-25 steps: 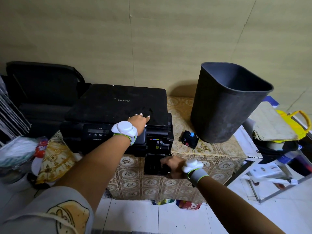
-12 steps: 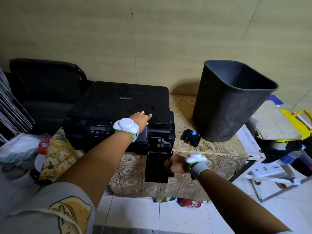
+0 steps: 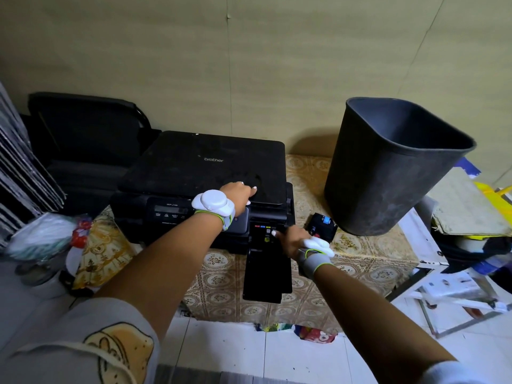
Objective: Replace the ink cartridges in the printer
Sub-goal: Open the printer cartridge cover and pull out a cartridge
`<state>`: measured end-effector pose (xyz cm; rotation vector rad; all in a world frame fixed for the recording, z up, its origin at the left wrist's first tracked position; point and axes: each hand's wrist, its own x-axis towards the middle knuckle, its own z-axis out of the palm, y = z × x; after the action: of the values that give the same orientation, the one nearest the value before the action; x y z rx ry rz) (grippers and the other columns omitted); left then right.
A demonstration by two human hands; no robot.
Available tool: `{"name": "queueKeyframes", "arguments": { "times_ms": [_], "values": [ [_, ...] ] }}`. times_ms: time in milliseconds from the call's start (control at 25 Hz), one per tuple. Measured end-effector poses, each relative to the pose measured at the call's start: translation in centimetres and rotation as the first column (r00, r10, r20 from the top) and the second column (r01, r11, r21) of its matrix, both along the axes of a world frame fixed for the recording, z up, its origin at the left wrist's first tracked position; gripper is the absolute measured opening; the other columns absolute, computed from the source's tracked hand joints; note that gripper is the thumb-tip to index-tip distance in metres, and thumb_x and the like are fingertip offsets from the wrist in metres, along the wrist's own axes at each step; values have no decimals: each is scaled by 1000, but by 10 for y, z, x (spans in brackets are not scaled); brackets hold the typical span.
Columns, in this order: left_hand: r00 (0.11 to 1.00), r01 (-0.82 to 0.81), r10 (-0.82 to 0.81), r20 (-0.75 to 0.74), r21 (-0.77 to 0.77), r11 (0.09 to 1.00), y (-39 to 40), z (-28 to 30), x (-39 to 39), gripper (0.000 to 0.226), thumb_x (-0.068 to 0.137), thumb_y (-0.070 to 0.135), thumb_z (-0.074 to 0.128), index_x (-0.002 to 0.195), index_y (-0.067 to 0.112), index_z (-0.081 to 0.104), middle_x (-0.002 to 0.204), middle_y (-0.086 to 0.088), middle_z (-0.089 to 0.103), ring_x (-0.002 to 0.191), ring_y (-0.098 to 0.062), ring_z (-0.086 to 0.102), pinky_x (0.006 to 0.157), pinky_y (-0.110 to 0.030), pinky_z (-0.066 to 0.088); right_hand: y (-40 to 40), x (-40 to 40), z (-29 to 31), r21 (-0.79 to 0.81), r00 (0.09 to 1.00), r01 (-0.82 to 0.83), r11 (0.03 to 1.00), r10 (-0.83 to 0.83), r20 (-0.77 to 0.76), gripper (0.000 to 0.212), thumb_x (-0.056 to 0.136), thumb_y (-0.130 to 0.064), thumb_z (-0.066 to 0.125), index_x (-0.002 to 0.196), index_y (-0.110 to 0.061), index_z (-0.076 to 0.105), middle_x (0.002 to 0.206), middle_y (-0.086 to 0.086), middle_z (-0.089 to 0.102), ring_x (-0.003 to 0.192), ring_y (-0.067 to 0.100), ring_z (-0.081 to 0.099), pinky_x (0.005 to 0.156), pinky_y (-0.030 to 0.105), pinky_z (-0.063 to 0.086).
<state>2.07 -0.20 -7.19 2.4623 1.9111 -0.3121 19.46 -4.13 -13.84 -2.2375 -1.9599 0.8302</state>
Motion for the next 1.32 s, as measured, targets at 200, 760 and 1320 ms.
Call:
{"name": "queueKeyframes", "arguments": {
  "times_ms": [200, 760, 1320],
  "values": [
    [1000, 9, -9, -1, 7, 1000, 3, -2, -2, 52, 99, 18, 44, 149, 23, 29, 145, -21, 43, 127, -38, 49, 98, -40, 45, 2, -1, -2, -28, 999, 44, 999, -44, 13, 59, 83, -59, 47, 107, -6, 59, 121, 19, 62, 108, 37, 60, 95, 47, 46],
    [999, 14, -14, -37, 8, 1000, -3, 2, 2, 52, 101, 19, 40, 151, 19, 24, 146, -22, 40, 128, -36, 47, 98, -38, 44, -8, -3, 2, 56, 995, 3, 998, -9, 101, 53, 83, -54, 48, 111, -11, 60, 117, 14, 65, 103, 32, 63, 75, 32, 44],
    [999, 18, -17, -37, 24, 1000, -6, 3, 3, 51, 101, 17, 39, 150, 18, 25, 142, -21, 44, 125, -38, 50, 95, -39, 45, -33, -14, -9, 218, 997, -48, 975, 35, 62, 42, 92, -42, 45, 112, -5, 42, 109, 22, 66, 101, 38, 62, 75, 37, 46]
  ]
}}
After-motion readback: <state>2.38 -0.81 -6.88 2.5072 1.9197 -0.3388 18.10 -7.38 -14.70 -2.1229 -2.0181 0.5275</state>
